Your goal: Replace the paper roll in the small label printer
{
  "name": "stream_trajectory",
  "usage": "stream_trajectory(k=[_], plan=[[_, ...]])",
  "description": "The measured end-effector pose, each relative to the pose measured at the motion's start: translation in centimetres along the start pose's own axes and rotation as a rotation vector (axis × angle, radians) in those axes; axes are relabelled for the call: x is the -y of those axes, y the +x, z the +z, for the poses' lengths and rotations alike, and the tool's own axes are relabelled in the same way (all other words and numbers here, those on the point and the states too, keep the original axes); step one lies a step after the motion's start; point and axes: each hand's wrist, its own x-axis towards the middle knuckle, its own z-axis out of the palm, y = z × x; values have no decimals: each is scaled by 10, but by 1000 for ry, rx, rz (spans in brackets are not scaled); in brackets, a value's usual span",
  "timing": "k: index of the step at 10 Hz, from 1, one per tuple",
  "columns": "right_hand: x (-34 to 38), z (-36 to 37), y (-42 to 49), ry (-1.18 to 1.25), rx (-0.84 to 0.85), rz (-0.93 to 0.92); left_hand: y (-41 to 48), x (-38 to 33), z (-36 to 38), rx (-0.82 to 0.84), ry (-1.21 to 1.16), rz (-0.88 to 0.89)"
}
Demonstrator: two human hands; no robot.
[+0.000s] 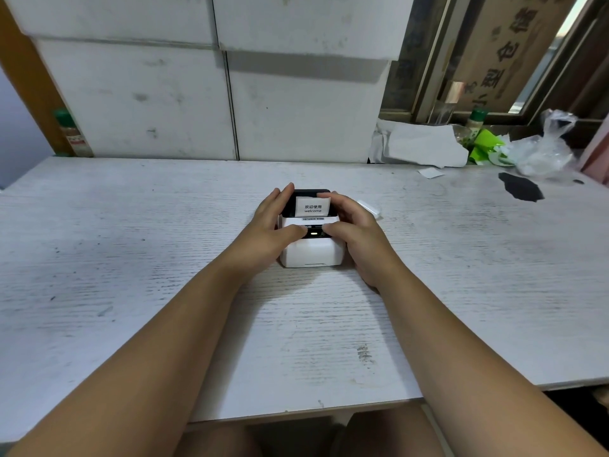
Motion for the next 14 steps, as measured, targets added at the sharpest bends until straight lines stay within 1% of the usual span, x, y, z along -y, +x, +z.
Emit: stream_trajectory(k=[1,2,3,4,5,6,7,8,9,10,11,12,13,14], plan=[[0,1,0,5,-6,0,0,0,1,-3,2,13],[0,1,-1,14,-44,-11,0,3,3,-41,40,37],[-3,2,-1,23,-116,-23,1,6,5,-87,108,61],[-5,1,-1,21,-148,-28,2,10,4,-113,119,85],[-6,1,0,-16,-187,-16,1,10,7,-147,161,106],[-7,4,0,-79,-246,-7,-4,5,9,-191,286,135],[-5,9,-3,-187,-290,-24,-12,-3,7,-274,331,200],[-1,13,-10,-341,-307,-37,-15,-4,2,-313,341,123],[1,14,-13,-473,-297,-37,-15,-1,-2,-203,455,3],[8,12,-14,-540,-242,-15,-14,3,-7,-97,743,3],[19,4,-12,-632,-166,29,-17,-2,-13,15,934,-21],[28,-4,-10,-749,-131,55,-18,-12,-21,114,1142,-102],[33,-6,-9,-834,-129,87,-19,-29,-26,148,1418,-164],[39,-5,-1,-930,-149,93,-12,-35,-33,-28,1452,-114]])
